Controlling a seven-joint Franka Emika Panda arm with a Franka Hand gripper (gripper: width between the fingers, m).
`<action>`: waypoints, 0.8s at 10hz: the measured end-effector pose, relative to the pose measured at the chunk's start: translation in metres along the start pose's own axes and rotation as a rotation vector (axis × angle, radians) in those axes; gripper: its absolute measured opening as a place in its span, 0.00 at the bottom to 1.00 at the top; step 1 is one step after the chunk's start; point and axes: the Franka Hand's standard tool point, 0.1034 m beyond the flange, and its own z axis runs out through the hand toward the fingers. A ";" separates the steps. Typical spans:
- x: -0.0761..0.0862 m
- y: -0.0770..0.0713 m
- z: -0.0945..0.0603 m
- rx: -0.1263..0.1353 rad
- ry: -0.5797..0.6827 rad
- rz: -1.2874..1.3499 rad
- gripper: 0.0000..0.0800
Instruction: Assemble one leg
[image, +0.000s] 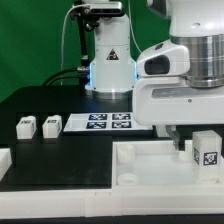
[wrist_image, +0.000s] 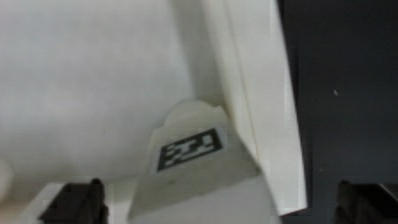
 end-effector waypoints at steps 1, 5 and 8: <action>0.000 0.002 0.001 0.001 0.022 -0.056 0.81; -0.002 0.002 0.003 0.003 0.016 0.062 0.37; -0.001 0.002 0.003 0.011 0.018 0.453 0.37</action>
Offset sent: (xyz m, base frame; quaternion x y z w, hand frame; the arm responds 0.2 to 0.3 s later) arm 0.0000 0.0000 0.0000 0.0000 0.0000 0.0000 1.0000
